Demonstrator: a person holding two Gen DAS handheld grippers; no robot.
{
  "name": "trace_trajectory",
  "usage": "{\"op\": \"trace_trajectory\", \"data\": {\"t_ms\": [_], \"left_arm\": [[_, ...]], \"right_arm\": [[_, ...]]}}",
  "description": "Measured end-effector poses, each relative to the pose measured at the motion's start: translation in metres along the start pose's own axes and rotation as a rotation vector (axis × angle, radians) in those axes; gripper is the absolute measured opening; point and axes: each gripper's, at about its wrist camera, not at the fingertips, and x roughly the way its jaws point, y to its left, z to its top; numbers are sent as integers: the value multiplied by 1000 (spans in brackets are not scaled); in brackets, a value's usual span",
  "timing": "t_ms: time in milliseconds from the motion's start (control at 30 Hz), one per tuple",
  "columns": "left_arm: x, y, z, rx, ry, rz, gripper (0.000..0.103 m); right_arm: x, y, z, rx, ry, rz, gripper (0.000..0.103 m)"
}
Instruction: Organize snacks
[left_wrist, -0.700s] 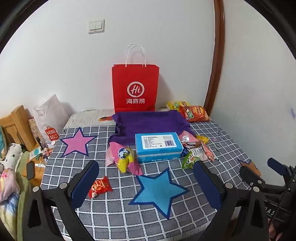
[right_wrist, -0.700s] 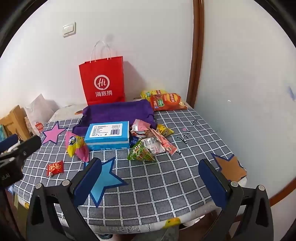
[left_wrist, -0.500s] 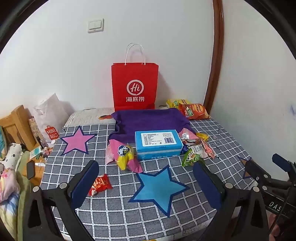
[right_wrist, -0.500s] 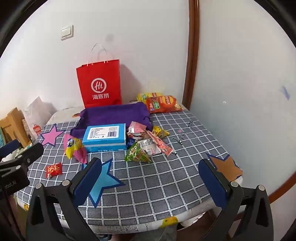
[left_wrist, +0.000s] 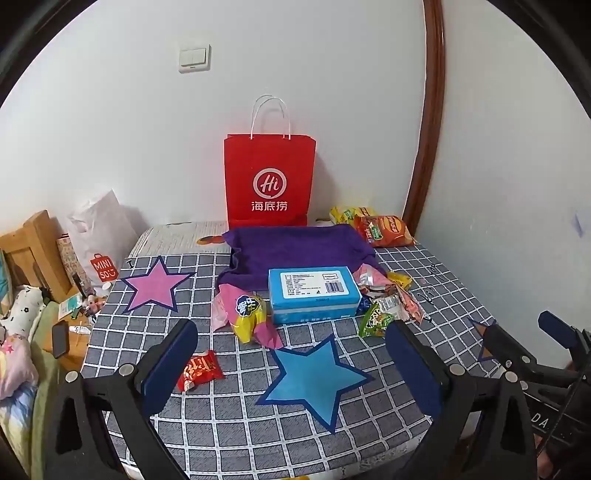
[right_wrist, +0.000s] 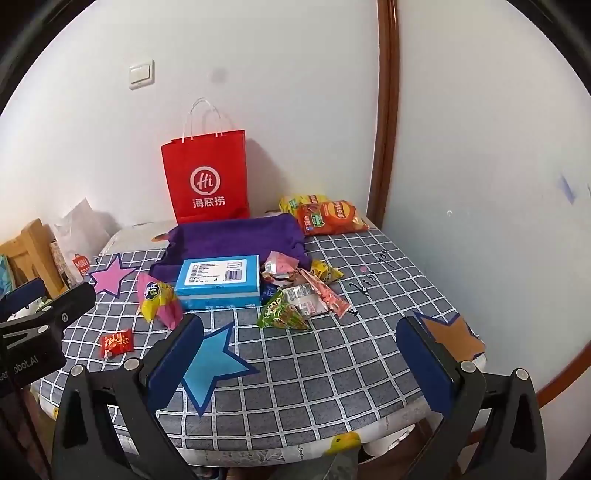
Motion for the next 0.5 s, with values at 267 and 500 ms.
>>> {"op": "trace_trajectory", "data": {"t_ms": [267, 500], "left_arm": [[-3, 1, -5, -4, -9, -2, 102], [-4, 0, -5, -5, -11, -3, 102]], "right_arm": [[2, 0, -3, -1, 1, 9, 102], [3, 1, -3, -2, -2, 13, 102]]}}
